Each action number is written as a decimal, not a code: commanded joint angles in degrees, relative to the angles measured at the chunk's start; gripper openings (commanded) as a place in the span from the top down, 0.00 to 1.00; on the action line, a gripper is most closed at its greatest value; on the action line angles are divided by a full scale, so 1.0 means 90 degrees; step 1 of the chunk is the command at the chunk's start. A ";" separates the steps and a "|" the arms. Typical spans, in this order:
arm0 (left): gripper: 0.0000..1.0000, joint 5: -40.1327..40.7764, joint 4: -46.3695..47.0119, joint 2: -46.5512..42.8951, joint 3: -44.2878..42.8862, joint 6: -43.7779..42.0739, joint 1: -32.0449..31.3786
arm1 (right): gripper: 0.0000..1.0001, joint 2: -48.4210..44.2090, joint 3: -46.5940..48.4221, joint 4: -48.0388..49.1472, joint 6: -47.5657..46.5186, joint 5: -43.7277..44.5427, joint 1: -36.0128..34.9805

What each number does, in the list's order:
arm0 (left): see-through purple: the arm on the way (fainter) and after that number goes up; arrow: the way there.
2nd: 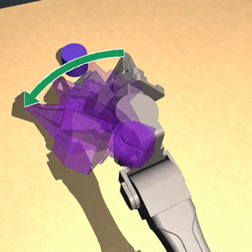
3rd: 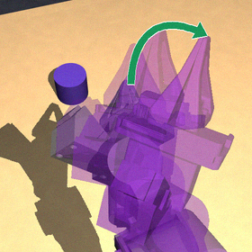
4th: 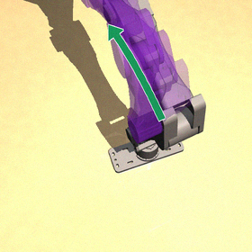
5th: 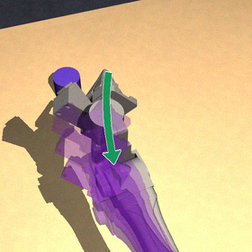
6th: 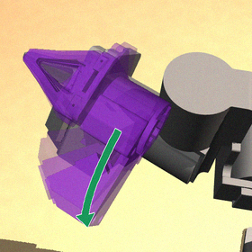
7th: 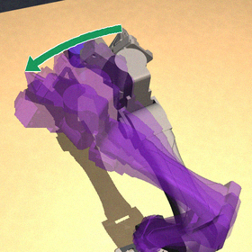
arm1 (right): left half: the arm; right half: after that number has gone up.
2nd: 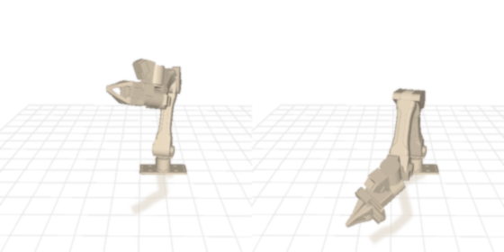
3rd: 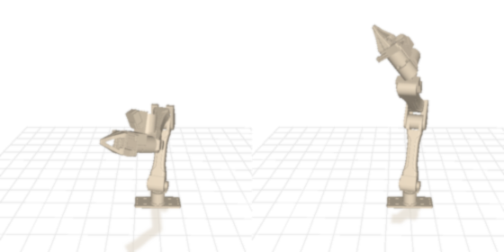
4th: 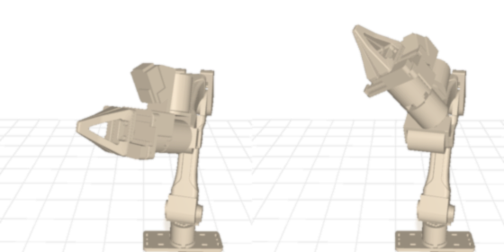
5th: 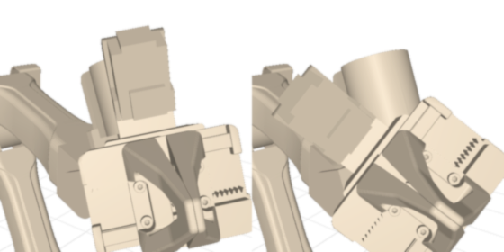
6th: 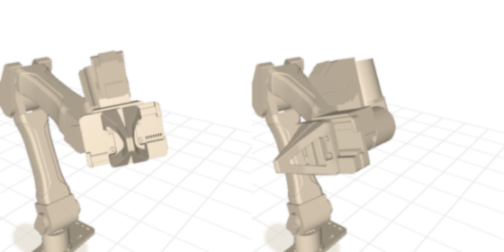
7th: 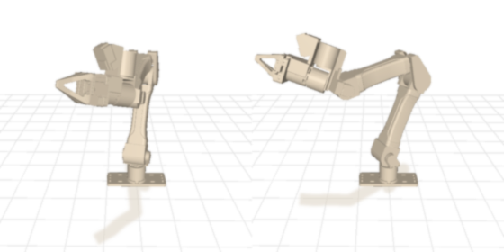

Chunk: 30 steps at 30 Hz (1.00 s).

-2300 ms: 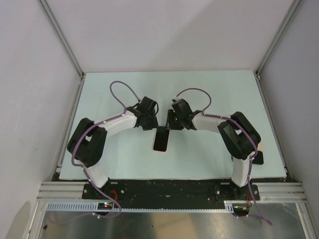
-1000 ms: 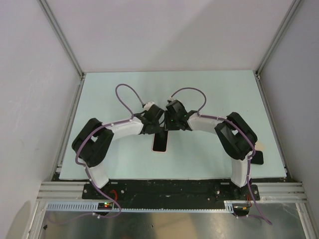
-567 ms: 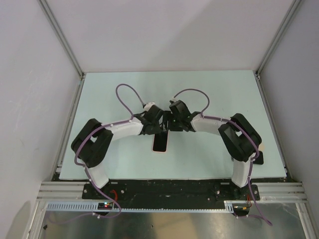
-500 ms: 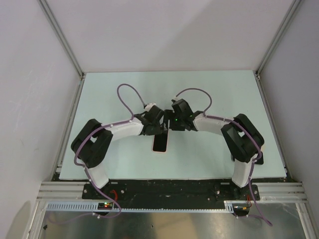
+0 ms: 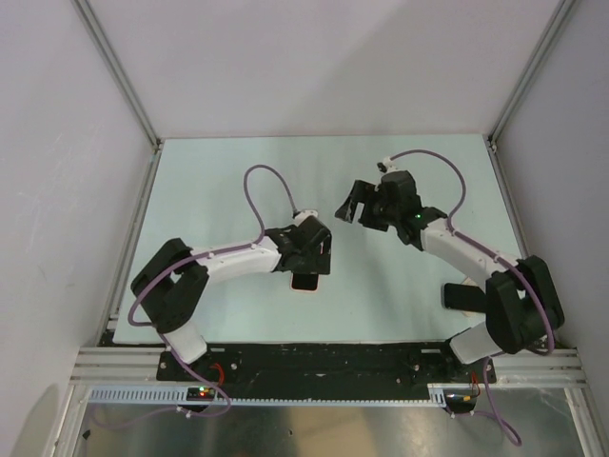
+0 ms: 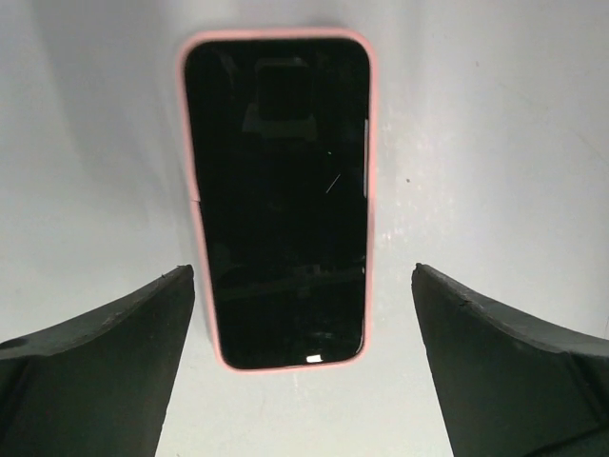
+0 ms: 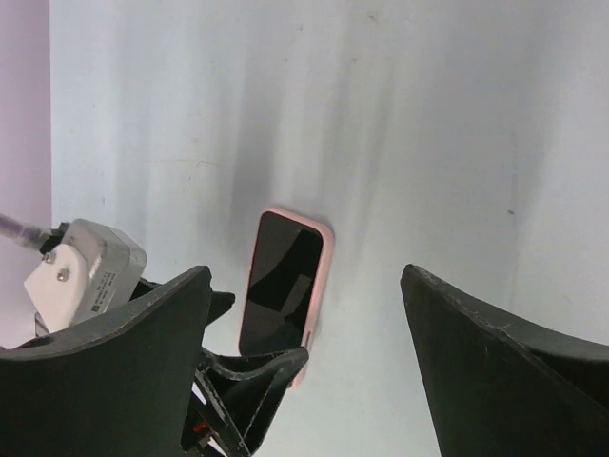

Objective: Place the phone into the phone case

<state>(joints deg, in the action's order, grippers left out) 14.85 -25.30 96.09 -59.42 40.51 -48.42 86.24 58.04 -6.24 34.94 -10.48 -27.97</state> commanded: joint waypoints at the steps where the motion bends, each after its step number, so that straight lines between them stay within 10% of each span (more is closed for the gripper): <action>1: 0.01 0.0132 -0.0077 0.0263 -0.0156 -0.0089 -0.0184 | 0.13 -0.0582 -0.0374 -0.0072 0.0070 -0.0019 0.0210; 12: 0.04 0.0278 -0.0236 0.0796 -0.0477 -0.0297 -0.0206 | 0.13 -0.0975 -0.0728 -0.0078 0.0035 -0.0078 0.0326; 21: 0.44 0.0359 -0.0264 0.1175 -0.0983 -0.0589 0.0234 | 0.14 -0.1120 -0.0771 -0.0203 -0.0078 -0.0022 0.0359; 30: 0.49 0.0380 -0.0264 0.1689 -0.2134 -0.1500 0.1316 | 0.14 -0.1530 -0.0926 -0.0604 -0.0244 0.0320 0.0561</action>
<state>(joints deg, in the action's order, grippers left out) 16.43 -28.47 109.95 -72.69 32.84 -40.21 75.33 50.50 -9.98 34.24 -9.91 -23.79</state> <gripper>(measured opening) 0.714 0.861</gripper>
